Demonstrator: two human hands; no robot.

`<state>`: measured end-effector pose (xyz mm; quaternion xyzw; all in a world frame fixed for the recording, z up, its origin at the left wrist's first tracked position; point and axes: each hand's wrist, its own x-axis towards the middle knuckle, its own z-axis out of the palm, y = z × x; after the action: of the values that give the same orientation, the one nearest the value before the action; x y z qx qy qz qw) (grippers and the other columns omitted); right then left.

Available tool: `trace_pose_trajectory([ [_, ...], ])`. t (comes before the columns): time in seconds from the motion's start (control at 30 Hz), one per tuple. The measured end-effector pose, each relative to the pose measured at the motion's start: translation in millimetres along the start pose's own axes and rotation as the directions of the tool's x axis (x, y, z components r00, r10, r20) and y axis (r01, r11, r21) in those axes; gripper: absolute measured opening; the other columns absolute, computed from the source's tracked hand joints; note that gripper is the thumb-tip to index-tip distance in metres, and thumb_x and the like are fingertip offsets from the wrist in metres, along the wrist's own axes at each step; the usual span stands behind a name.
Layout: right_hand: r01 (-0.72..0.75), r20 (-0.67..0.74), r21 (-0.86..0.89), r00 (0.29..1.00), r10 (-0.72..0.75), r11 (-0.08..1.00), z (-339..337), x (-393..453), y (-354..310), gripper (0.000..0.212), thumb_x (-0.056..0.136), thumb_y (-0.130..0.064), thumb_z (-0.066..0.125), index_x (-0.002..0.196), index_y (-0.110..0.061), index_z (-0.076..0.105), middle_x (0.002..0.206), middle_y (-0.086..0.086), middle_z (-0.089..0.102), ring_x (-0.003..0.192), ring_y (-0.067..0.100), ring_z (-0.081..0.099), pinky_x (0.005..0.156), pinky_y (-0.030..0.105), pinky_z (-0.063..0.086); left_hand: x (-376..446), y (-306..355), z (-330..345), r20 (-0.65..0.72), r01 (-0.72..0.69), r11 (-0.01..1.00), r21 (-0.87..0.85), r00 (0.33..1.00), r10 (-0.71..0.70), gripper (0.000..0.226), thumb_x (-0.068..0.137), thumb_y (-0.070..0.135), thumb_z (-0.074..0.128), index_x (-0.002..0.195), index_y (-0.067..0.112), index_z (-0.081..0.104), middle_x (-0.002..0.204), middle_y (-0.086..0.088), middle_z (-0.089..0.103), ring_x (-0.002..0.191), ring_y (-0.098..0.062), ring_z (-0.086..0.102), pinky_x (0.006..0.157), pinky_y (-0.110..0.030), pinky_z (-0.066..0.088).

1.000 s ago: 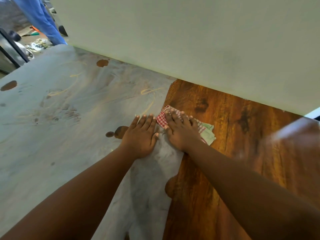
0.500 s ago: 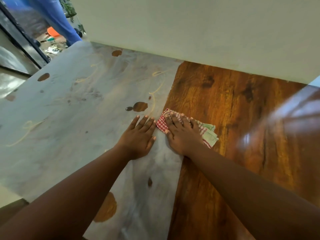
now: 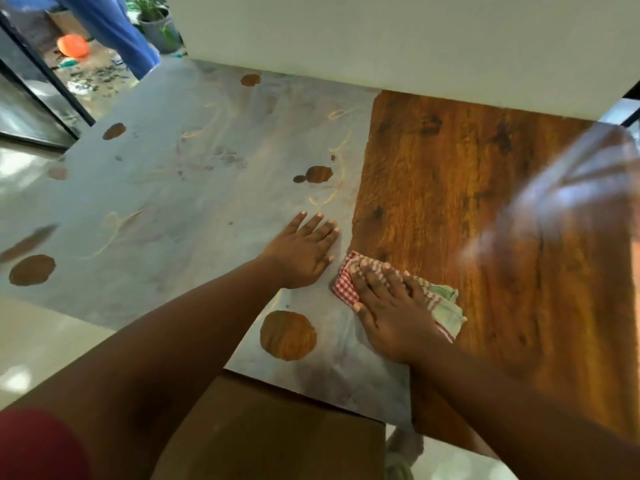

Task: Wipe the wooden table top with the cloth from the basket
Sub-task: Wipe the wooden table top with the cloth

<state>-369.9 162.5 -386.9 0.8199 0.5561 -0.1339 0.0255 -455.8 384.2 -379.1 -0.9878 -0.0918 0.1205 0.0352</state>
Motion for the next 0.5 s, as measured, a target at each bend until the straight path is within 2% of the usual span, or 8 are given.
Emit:
trace_pose_trajectory([
  [0.13, 0.03, 0.027, 0.03, 0.999, -0.031, 0.999, 8.7, -39.8, -26.7, 0.056, 0.095, -0.052, 0.0, 0.147, -0.035, -0.014, 0.155, -0.005, -0.009, 0.145, 0.027, -0.006, 0.111, 0.044, -0.012, -18.6, -10.0, 8.0, 0.012, 0.012, 1.0, -0.017, 1.0, -0.012, 0.062, 0.098, 0.049, 0.008, 0.152, 0.02, -0.002, 0.161, -0.004, 0.0, 0.147, -0.022, -0.009, 0.116, -0.043, -0.015],
  [0.2, 0.042, 0.032, 0.051, 0.999, -0.044, 0.998, 11.2, -57.1, -37.6, 0.056, 0.098, -0.051, 0.005, 0.151, -0.032, 0.001, 0.156, -0.003, 0.004, 0.144, 0.031, 0.006, 0.111, 0.048, -0.002, -22.6, -11.7, 12.1, -0.001, 0.023, 0.999, -0.028, 1.0, -0.023, 0.062, 0.098, 0.049, 0.008, 0.152, 0.019, -0.003, 0.161, -0.003, -0.001, 0.147, -0.022, -0.01, 0.116, -0.044, -0.014],
  [0.27, 0.045, 0.079, 0.062, 0.996, -0.05, 0.997, 11.6, -69.3, -46.1, 0.055, 0.099, -0.05, 0.01, 0.151, -0.033, 0.008, 0.157, -0.003, 0.009, 0.144, 0.031, 0.01, 0.109, 0.049, 0.004, -24.2, -10.3, 16.4, -0.036, 0.027, 0.998, -0.049, 0.999, -0.029, 0.061, 0.099, 0.047, 0.01, 0.152, 0.019, -0.002, 0.161, -0.003, 0.0, 0.147, -0.022, -0.009, 0.116, -0.044, -0.014],
  [0.33, 0.06, 0.111, 0.065, 0.992, -0.067, 0.996, 13.1, -75.6, -48.3, 0.054, 0.099, -0.05, 0.011, 0.151, -0.038, 0.004, 0.158, -0.006, 0.005, 0.144, 0.029, 0.002, 0.11, 0.048, 0.001, -24.5, -8.7, 21.1, -0.082, 0.028, 0.997, -0.071, 0.996, -0.034, 0.06, 0.099, 0.044, 0.013, 0.152, 0.018, 0.002, 0.161, -0.003, 0.004, 0.147, -0.022, -0.006, 0.116, -0.044, -0.014],
  [0.43, 0.105, 0.124, 0.135, 0.985, -0.122, 0.985, 13.8, -82.3, -44.2, 0.05, 0.096, -0.056, -0.002, 0.144, -0.051, -0.014, 0.154, -0.019, -0.015, 0.141, 0.016, -0.025, 0.11, 0.04, -0.018, -25.6, -7.7, 24.7, -0.129, 0.042, 0.995, -0.089, 0.99, -0.053, 0.059, 0.099, 0.043, 0.013, 0.152, 0.018, 0.005, 0.161, -0.002, 0.006, 0.147, -0.022, -0.005, 0.114, -0.043, -0.017],
  [0.5, 0.134, 0.144, 0.191, 0.976, -0.163, 0.972, 12.3, -89.2, -41.6, 0.048, 0.095, -0.058, -0.003, 0.141, -0.057, -0.012, 0.153, -0.025, -0.013, 0.139, 0.008, -0.026, 0.109, 0.034, -0.021, -26.0, -7.8, 25.3, -0.135, 0.033, 0.995, -0.089, 0.99, -0.045, 0.059, 0.098, 0.043, 0.012, 0.152, 0.018, 0.005, 0.161, -0.003, 0.006, 0.147, -0.022, -0.005, 0.114, -0.042, -0.018],
])
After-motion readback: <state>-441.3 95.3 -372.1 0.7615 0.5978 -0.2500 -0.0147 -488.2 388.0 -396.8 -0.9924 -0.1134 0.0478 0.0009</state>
